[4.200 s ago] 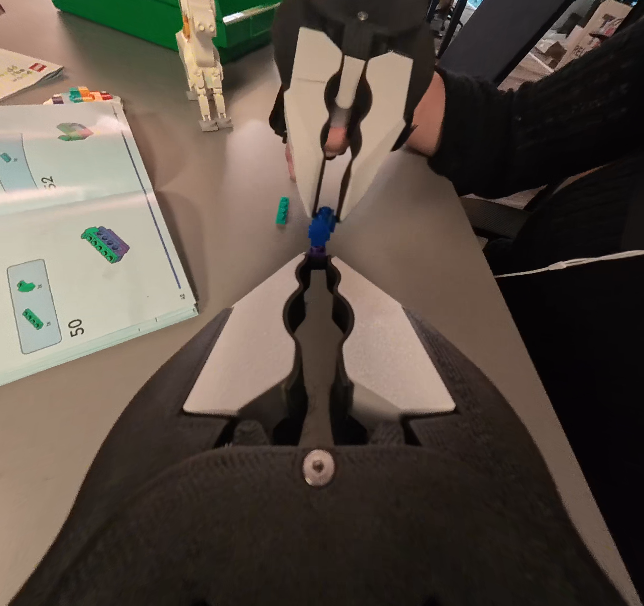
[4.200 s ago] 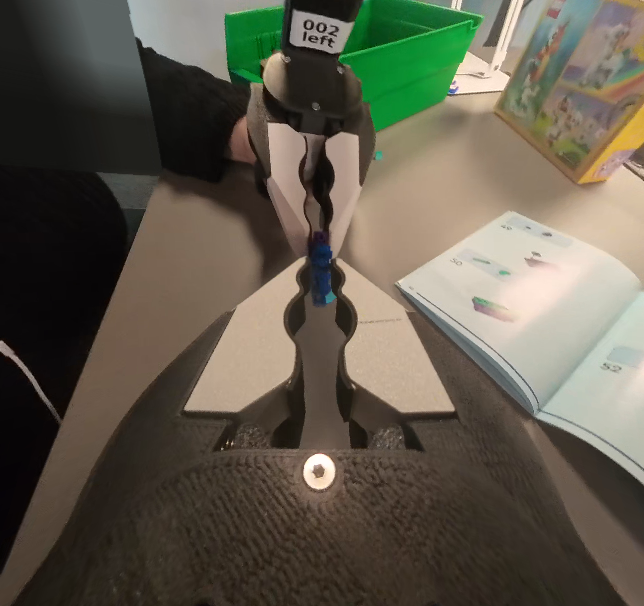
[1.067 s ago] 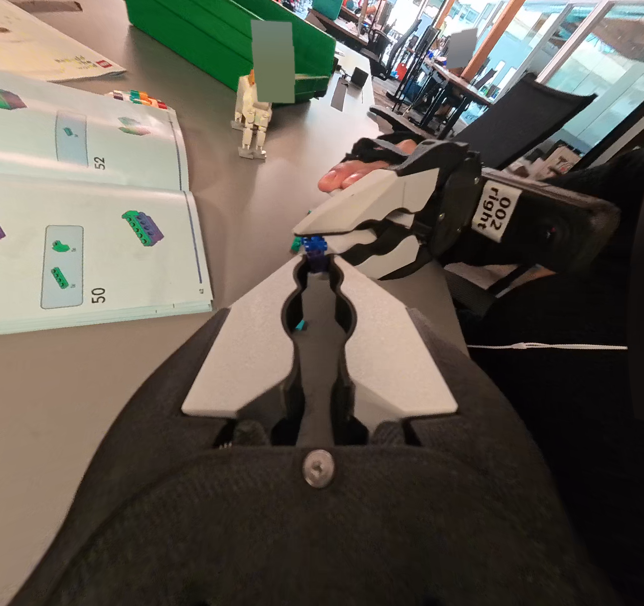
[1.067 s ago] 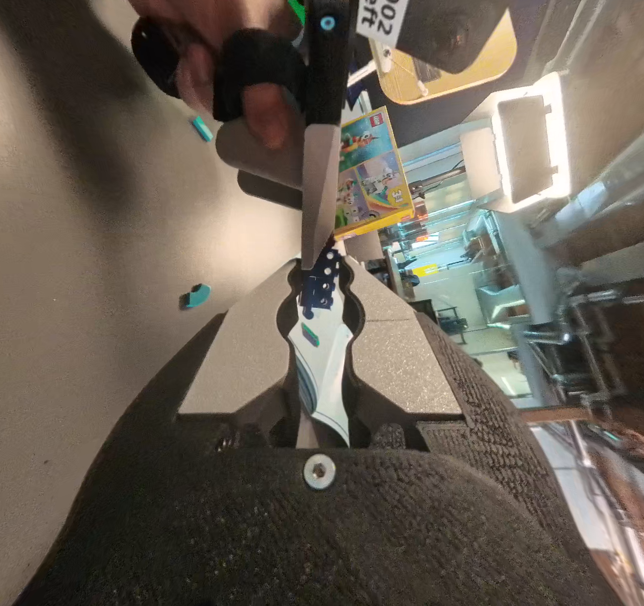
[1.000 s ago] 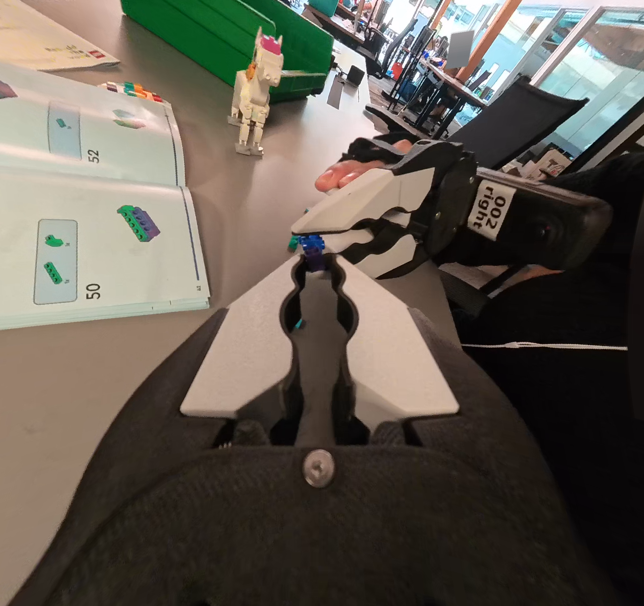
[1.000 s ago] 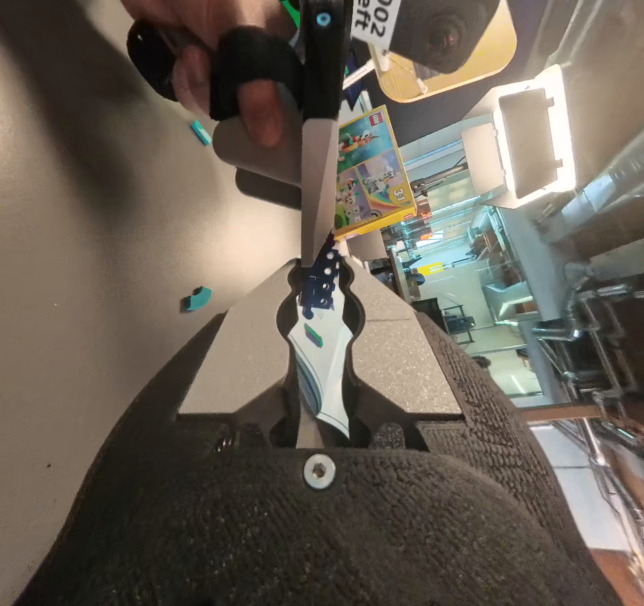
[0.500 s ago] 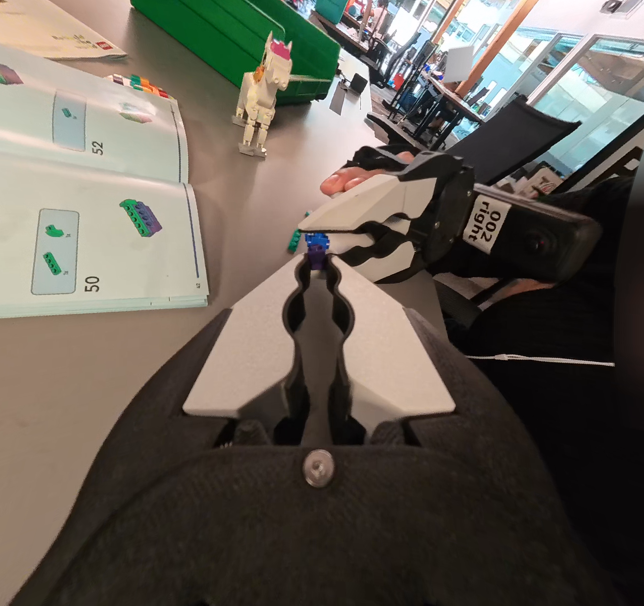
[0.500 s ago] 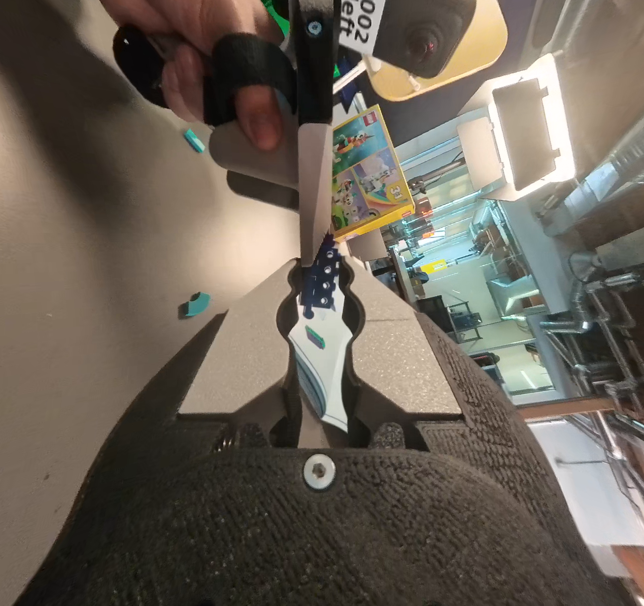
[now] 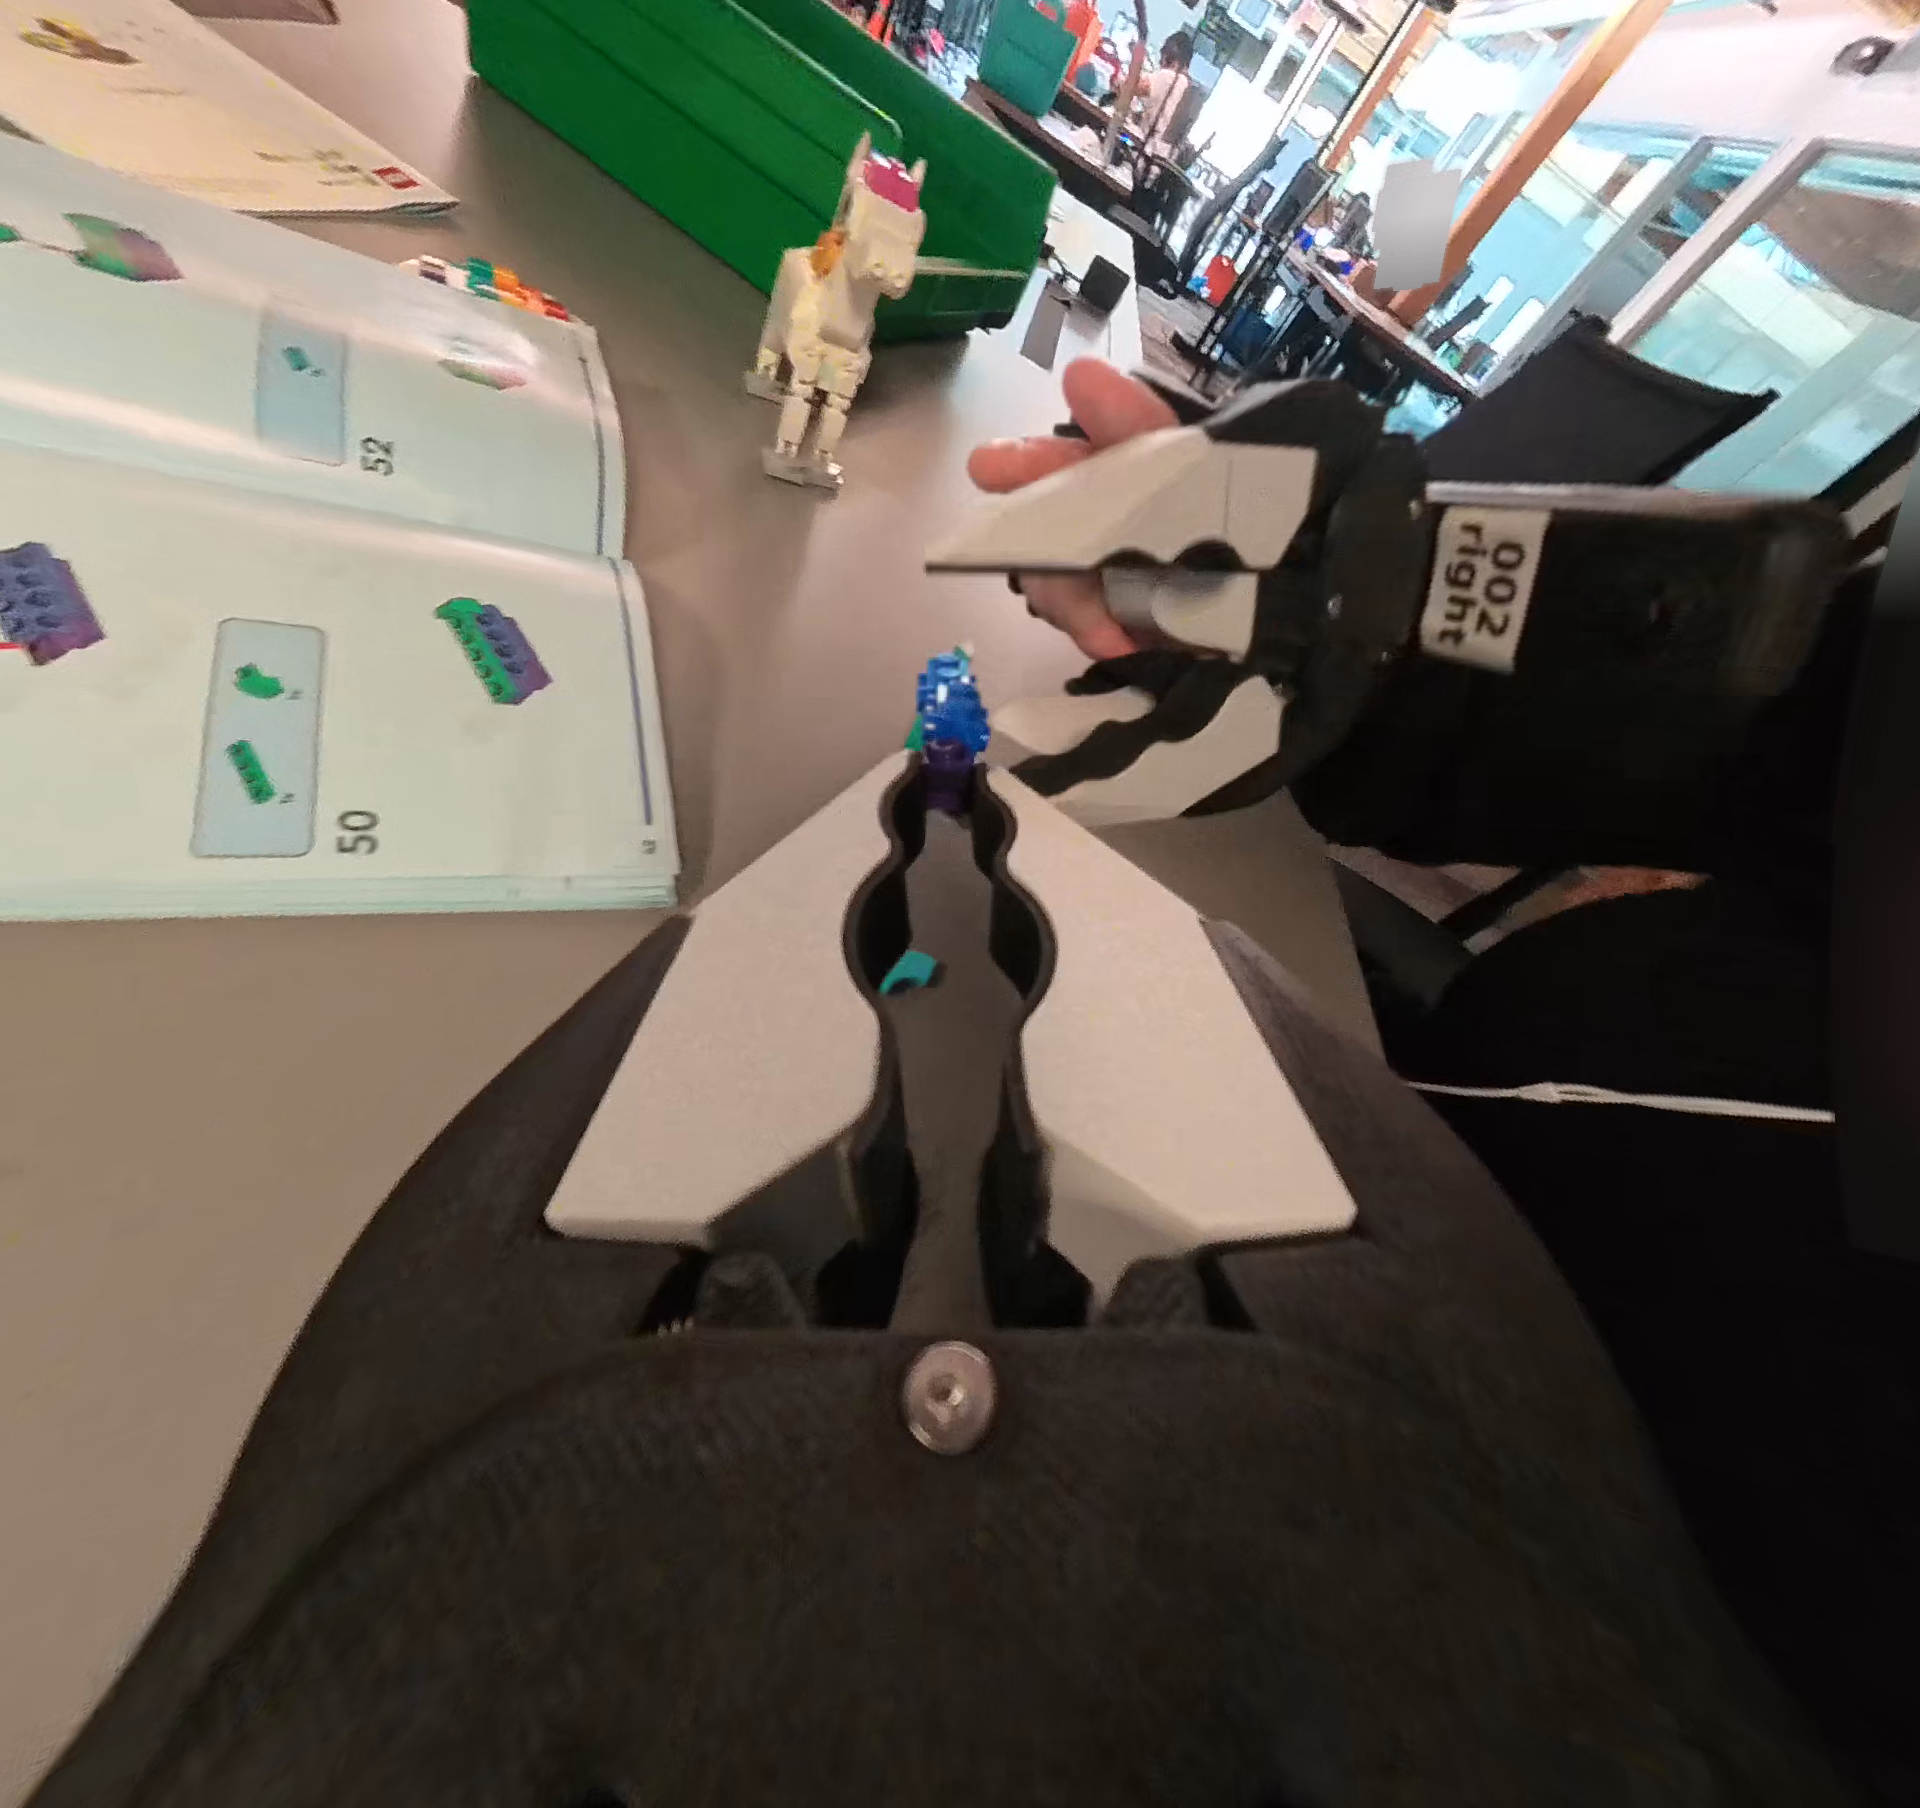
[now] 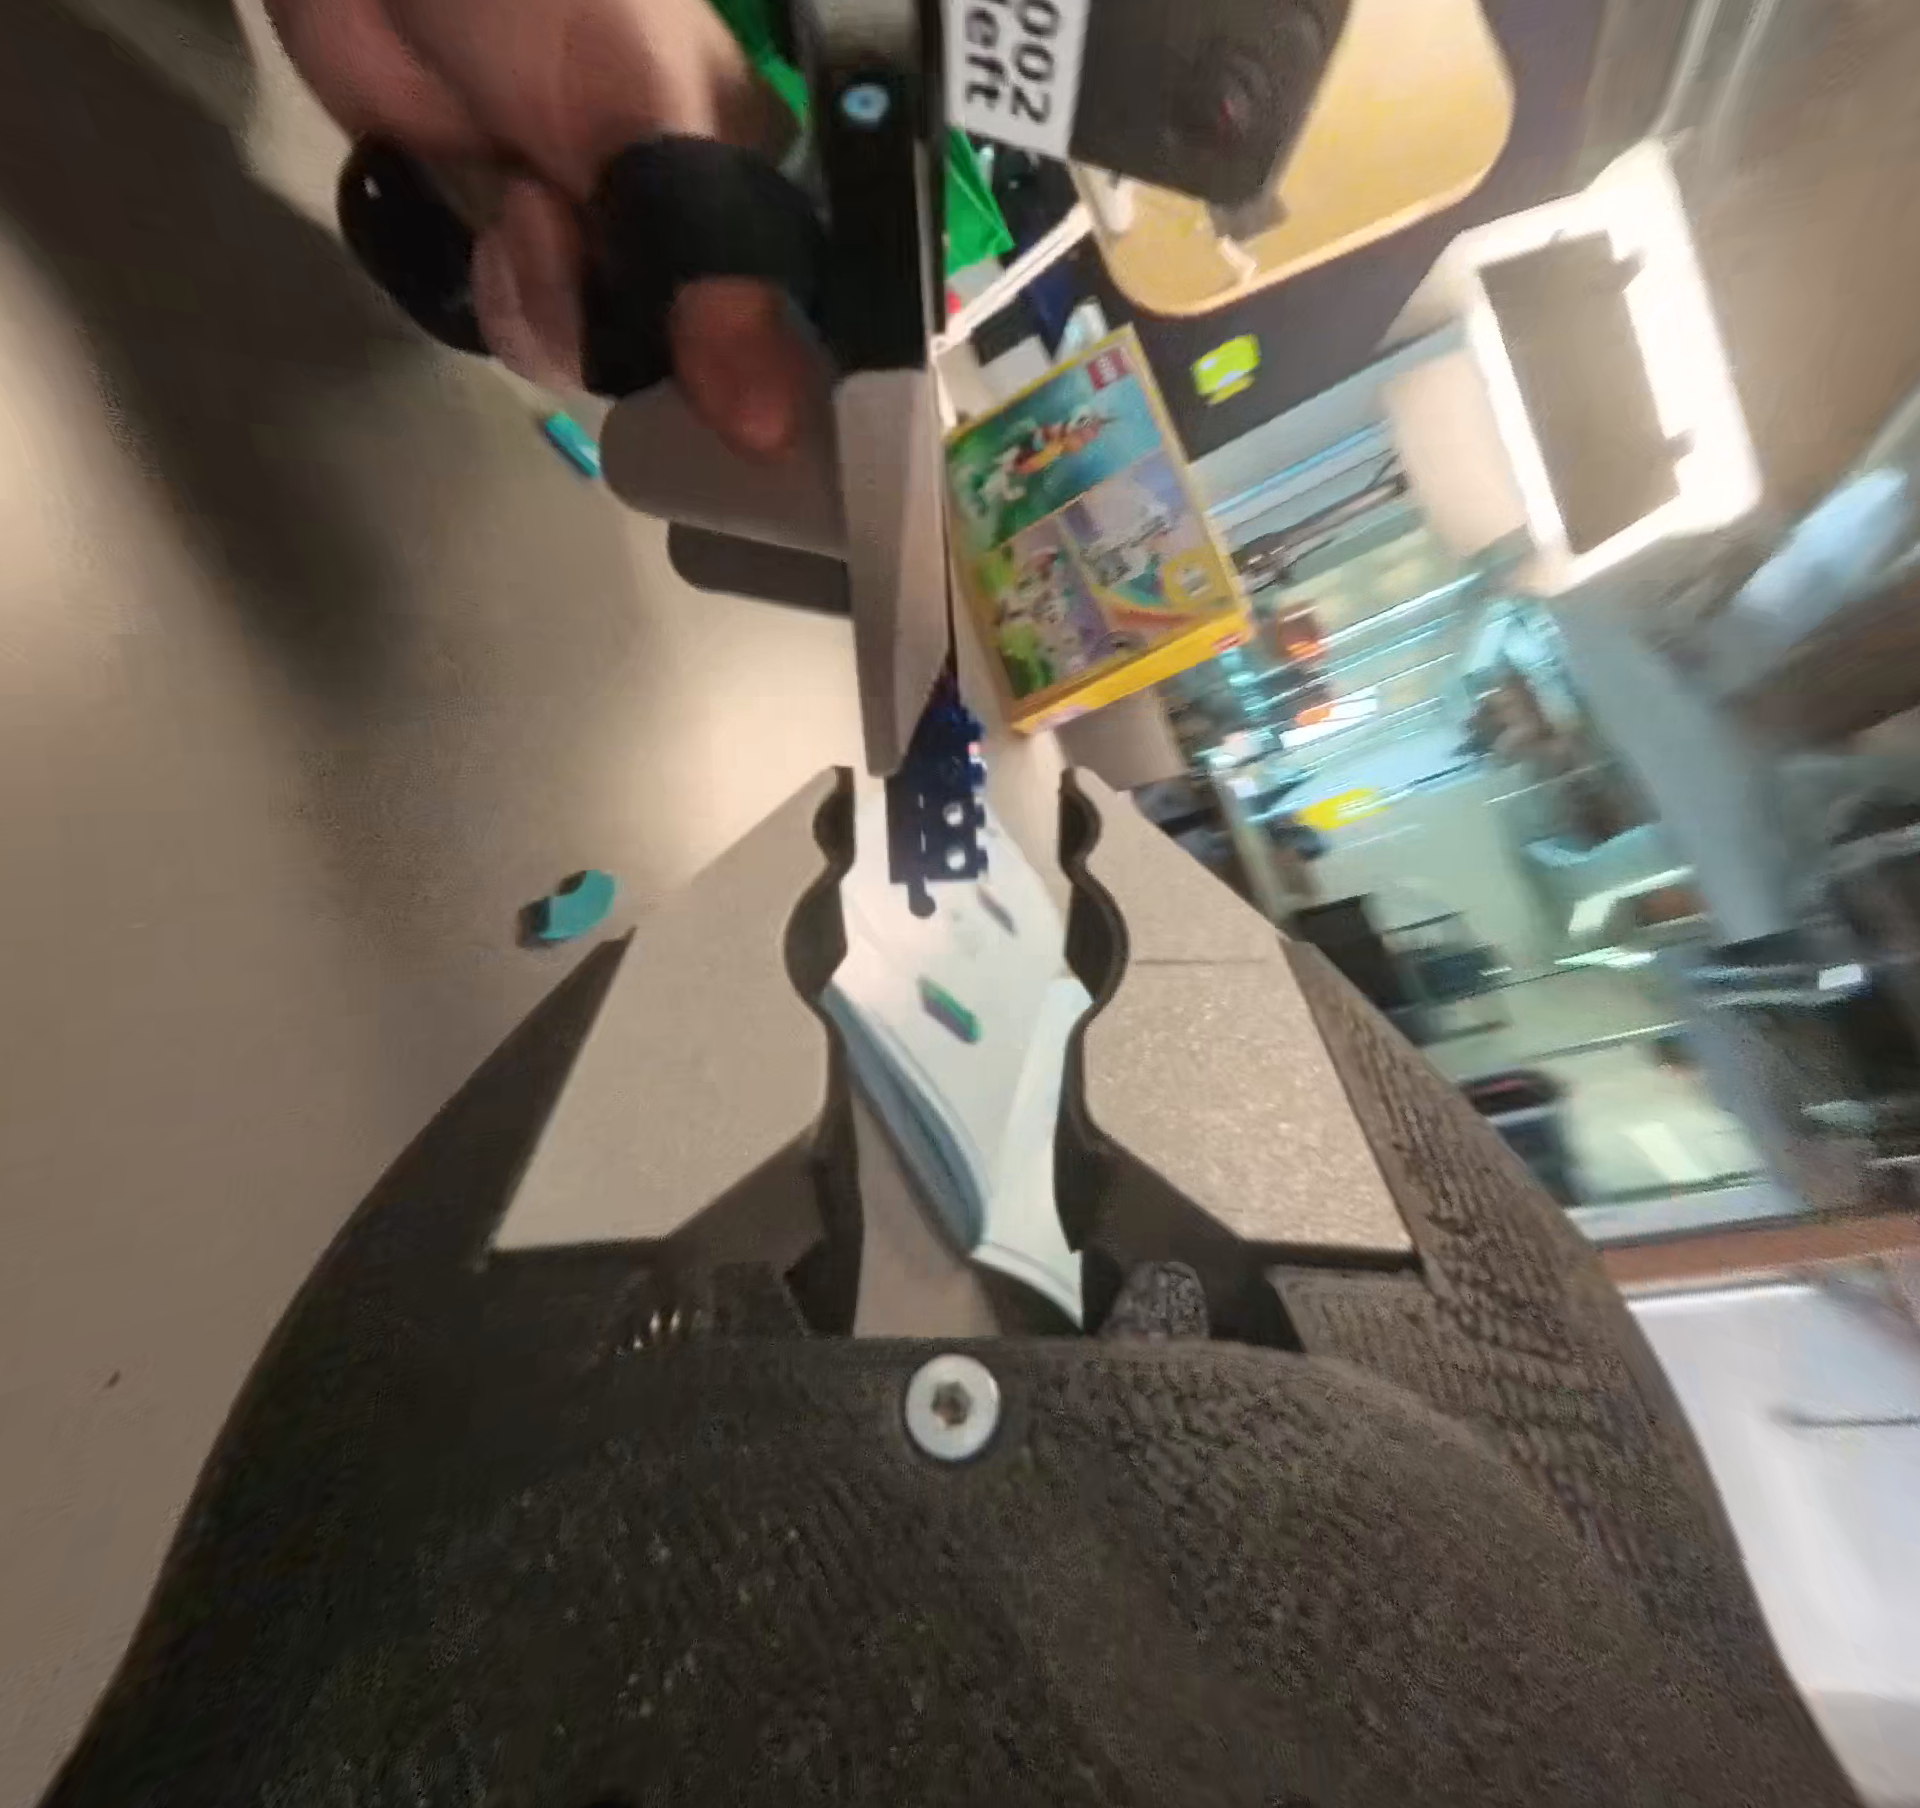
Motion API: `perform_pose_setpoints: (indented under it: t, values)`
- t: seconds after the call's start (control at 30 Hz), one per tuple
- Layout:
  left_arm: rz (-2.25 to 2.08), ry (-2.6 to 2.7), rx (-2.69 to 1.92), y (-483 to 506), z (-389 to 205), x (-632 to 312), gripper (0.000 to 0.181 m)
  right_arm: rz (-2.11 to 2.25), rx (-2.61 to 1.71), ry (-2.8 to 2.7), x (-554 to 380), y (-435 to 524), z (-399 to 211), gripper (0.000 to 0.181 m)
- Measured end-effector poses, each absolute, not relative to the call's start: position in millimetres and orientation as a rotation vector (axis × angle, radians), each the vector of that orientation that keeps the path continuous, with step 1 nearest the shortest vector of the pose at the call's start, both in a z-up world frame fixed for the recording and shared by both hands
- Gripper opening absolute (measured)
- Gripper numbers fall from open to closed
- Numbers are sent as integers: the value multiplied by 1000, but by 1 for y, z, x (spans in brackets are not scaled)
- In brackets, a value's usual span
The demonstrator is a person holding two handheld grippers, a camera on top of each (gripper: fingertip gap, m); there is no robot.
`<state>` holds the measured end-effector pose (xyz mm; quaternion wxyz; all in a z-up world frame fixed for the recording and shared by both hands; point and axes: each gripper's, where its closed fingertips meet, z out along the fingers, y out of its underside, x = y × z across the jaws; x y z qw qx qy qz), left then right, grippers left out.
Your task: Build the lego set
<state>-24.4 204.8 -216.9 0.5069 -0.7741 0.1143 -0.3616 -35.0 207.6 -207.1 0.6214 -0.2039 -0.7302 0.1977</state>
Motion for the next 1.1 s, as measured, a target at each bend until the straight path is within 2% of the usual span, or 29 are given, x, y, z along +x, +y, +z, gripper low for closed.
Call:
perform_pose_setpoints:
  t: [0.07, 0.33, 0.53, 0.73, 0.83, 0.9, 0.97, 1.1]
  values:
    - [-880, 248, -1854, 206, -216, -30, 7, 596, -561, -1735, -30, 214, -211, 46]
    - [-748, 432, -1879, 201, -228, -13, 7, 1042, -964, -1965, 15, 253, -227, 39]
    - [-768, 538, -1843, 193, -227, 0, 7, 931, -1160, -2261, 50, 261, -275, 29]
    - [-761, 605, -1836, 189, -228, 8, 7, 879, -1195, -2288, 48, 265, -285, 23]
    - [-757, 630, -1815, 188, -226, 11, 7, 878, -1203, -2287, 47, 264, -286, 16]
    - [-755, 644, -1797, 186, -224, 13, 7, 867, -1209, -2286, 46, 263, -287, 6]
    - [-748, 657, -1775, 186, -222, 15, 7, 850, -1203, -2261, 41, 263, -283, 5]
    - [-717, 669, -1732, 186, -218, 20, 7, 1165, -1052, -2066, 26, 235, -228, 5]
